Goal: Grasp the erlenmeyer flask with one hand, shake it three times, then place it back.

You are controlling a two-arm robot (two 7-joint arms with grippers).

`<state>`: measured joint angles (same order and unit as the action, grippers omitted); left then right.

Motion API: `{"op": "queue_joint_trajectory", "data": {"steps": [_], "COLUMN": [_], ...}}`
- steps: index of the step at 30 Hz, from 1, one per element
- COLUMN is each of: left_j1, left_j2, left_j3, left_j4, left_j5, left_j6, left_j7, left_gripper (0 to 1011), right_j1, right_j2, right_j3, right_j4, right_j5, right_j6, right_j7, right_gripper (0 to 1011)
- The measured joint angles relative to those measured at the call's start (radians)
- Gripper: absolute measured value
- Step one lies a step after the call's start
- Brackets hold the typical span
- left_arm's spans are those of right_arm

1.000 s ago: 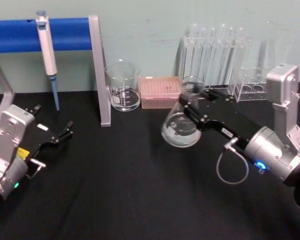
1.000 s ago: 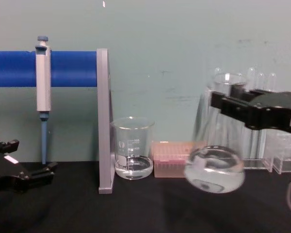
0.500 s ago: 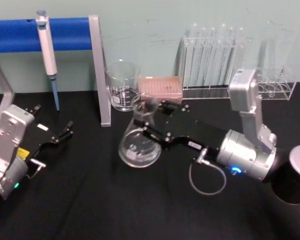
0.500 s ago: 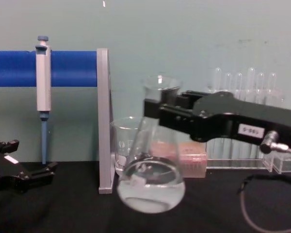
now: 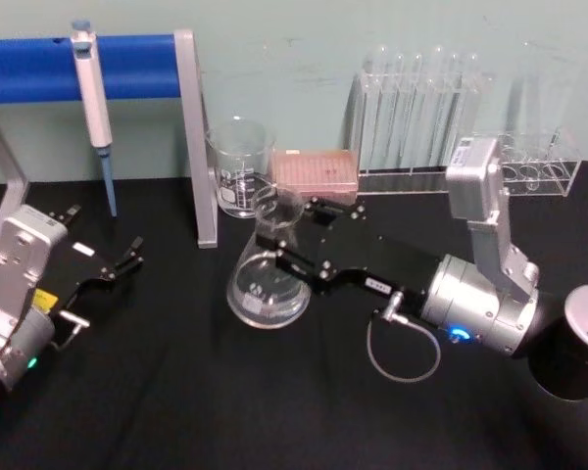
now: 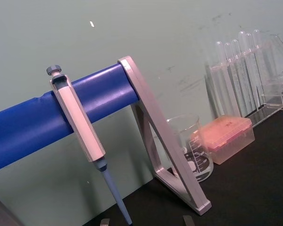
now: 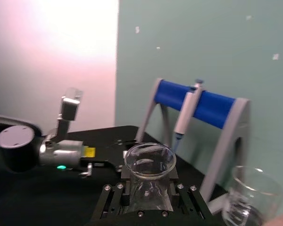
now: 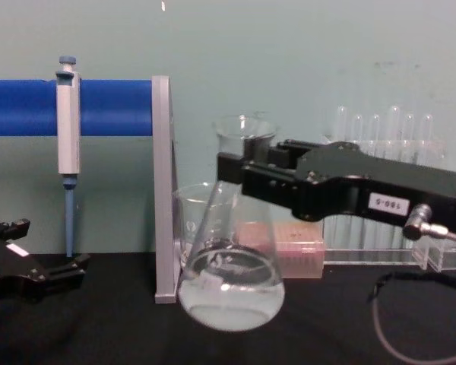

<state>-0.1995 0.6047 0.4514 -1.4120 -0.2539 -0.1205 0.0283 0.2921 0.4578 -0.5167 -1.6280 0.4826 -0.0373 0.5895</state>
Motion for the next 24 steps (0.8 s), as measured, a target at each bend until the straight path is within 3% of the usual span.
{"op": "queue_joint_trajectory", "data": {"steps": [8,15,24], "left_j1": [0.000,0.000,0.000], "left_j2": [0.000,0.000,0.000], "left_j3": [0.000,0.000,0.000], "left_j4": [0.000,0.000,0.000], "left_j5": [0.000,0.000,0.000], "left_j6": [0.000,0.000,0.000], "left_j7": [0.000,0.000,0.000], "left_gripper": [1001,1001,1001], "right_j1": [-0.059,-0.142,-0.235], "right_j2": [0.004,0.004,0.003], "right_j3": [0.075,0.187,0.310], "right_j4": [-0.032,-0.079,-0.132], "right_j5": [-0.025,-0.055,-0.084], "right_j6": [-0.021,0.007,0.041], "right_j7": [-0.131,-0.290,-0.431], "right_gripper": [447,447,447]}}
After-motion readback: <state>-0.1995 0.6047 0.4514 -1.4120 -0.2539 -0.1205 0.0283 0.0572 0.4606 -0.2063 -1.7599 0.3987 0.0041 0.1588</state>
